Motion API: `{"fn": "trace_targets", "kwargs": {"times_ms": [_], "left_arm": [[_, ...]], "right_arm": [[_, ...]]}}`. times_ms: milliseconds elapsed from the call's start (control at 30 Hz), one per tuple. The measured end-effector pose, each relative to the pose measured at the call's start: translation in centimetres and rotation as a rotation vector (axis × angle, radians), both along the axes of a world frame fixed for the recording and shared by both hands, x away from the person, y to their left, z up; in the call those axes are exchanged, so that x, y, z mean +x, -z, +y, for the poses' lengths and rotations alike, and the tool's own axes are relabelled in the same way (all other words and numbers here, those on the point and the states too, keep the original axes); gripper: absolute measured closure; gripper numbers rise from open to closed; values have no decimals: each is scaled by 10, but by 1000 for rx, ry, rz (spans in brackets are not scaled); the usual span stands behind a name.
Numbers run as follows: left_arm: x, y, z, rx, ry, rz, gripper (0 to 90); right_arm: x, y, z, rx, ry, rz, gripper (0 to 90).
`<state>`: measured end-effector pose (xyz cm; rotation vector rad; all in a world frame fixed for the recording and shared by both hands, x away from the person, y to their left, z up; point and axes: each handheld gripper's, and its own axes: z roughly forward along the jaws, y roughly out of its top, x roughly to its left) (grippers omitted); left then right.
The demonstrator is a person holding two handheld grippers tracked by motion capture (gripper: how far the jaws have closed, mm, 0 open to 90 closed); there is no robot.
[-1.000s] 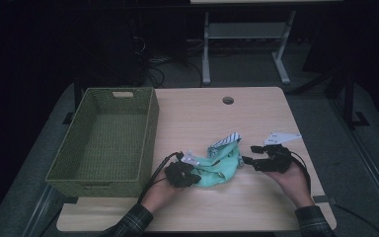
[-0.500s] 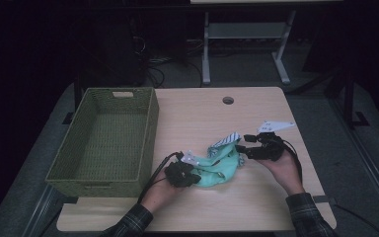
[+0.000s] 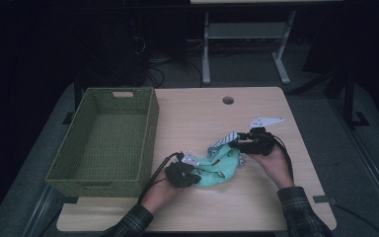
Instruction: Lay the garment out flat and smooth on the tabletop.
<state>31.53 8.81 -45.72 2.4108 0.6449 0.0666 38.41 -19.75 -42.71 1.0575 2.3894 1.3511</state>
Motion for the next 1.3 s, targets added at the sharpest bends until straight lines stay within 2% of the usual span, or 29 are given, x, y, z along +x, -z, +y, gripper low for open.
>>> {"fn": "trace_targets", "kwargs": {"times_ms": [33, 67, 100, 133, 167, 267, 600, 800, 933, 967, 1000, 1100, 1200, 1300], "left_arm": [[0, 0, 0, 1, 0, 0, 887], [0, 0, 0, 2, 1, -1, 887], [0, 0, 0, 2, 1, -1, 887], [0, 0, 0, 1, 0, -1, 887], [0, 0, 0, 10, 5, -4, 887], [-1, 0, -1, 6, 1, -8, 887], [-1, 0, -1, 8, 2, -8, 888], [0, 0, -1, 7, 6, -7, 888], [0, 0, -1, -7, -5, -3, 888], [1, 0, -1, 5, 6, -6, 887], [1, 0, 0, 8, 8, -6, 888], [1, 0, 0, 9, 9, -5, 888], [1, 0, -1, 7, 10, -5, 888], [0, 0, -1, 3, 6, -3, 888]], "right_arm": [[0, 0, 0, 0, 0, 0, 553], [0, 0, 1, -2, 1, -3, 641], [0, 0, 1, -2, 1, -3, 641], [0, 0, 1, -4, 2, -3, 687], [-2, -2, 1, -13, 5, -7, 772], [-3, -4, 2, -13, 16, -6, 798], [-2, -22, 4, -39, 76, -52, 805], [11, -31, 9, -77, 122, -68, 805], [16, -32, 11, -80, 137, -65, 805], [18, -32, 12, -81, 142, -60, 805], [21, -32, 13, -85, 141, -68, 805], [32, -30, 17, -103, 166, -52, 805], [38, -26, 18, -109, 179, -45, 805], [50, -15, 22, -118, 197, -12, 804]]}}
